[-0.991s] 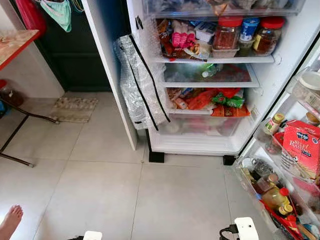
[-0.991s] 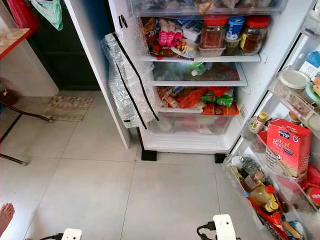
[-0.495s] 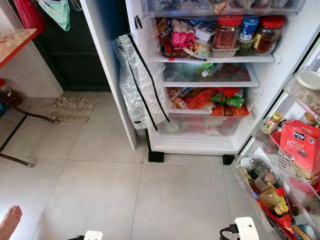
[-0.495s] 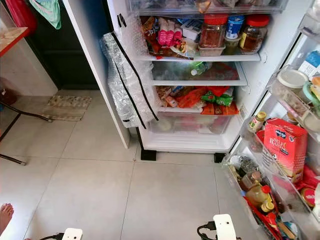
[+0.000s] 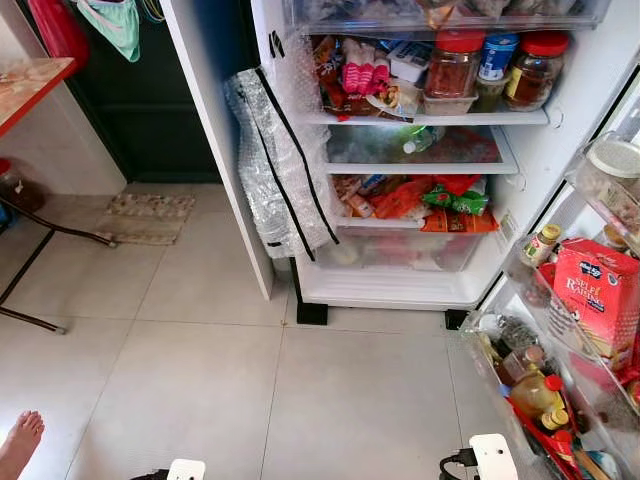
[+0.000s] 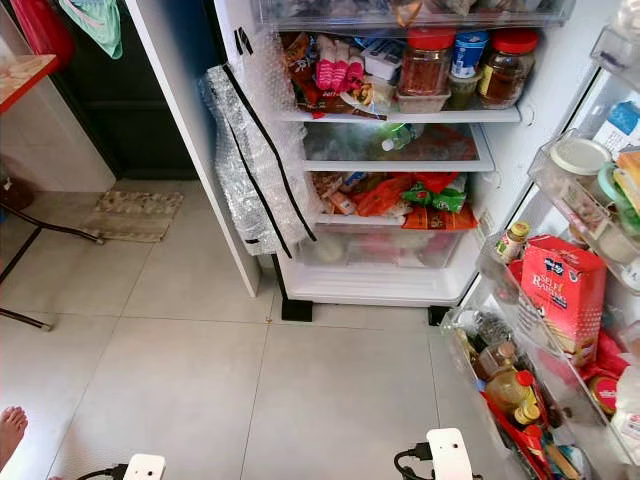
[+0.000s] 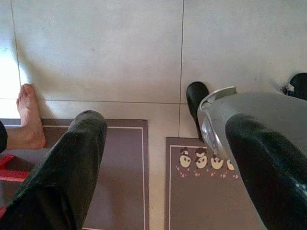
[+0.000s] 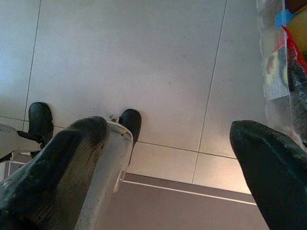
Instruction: Restocking fridge
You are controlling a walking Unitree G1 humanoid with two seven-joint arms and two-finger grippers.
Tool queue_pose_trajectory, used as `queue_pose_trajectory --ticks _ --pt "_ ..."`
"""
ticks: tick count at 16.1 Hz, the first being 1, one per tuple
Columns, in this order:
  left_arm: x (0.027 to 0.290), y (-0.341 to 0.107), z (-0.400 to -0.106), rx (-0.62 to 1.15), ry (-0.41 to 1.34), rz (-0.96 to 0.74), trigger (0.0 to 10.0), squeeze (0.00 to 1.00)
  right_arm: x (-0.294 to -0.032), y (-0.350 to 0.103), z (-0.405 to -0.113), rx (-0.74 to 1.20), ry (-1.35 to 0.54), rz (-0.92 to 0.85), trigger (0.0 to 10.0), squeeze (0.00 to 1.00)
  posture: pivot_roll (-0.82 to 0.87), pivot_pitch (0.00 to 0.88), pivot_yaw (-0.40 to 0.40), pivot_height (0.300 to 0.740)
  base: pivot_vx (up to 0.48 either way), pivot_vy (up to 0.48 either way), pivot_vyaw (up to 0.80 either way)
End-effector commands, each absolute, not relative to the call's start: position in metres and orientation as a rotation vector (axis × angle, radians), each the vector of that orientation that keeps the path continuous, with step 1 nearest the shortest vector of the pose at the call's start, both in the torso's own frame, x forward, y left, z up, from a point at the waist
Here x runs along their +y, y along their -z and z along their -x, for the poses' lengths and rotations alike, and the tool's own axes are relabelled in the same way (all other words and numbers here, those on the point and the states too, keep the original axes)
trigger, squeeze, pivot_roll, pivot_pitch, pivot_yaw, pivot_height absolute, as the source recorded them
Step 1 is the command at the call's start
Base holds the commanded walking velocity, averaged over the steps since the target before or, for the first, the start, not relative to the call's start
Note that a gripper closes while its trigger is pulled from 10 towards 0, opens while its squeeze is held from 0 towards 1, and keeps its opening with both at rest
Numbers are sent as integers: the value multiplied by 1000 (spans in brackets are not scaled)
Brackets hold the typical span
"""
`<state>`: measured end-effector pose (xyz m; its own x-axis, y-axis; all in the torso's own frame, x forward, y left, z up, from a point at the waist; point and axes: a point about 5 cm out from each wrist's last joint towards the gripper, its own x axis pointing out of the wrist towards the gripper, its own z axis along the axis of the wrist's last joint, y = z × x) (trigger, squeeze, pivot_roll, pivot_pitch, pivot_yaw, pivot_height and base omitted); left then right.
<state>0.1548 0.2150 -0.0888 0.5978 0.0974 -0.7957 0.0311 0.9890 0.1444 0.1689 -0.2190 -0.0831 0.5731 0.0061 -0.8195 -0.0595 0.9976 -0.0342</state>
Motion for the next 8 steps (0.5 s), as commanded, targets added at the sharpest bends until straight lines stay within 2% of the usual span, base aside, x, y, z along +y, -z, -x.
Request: queue_pose_trajectory --ticks 1,6,8 --pt "216 93 -145 964 -47 -146 10000 0 -219 86 -163 979 -33 53 10000 0 -14 134 32 740 0 0 0" --pt "217 92 -145 959 -51 -144 10000 0 -219 86 -163 979 -34 53 10000 0 -14 135 33 740 0 0 0" --pt "218 92 -145 958 -52 -143 10000 0 -219 86 -163 978 -34 52 10000 0 -15 135 33 740 -244 0 0"
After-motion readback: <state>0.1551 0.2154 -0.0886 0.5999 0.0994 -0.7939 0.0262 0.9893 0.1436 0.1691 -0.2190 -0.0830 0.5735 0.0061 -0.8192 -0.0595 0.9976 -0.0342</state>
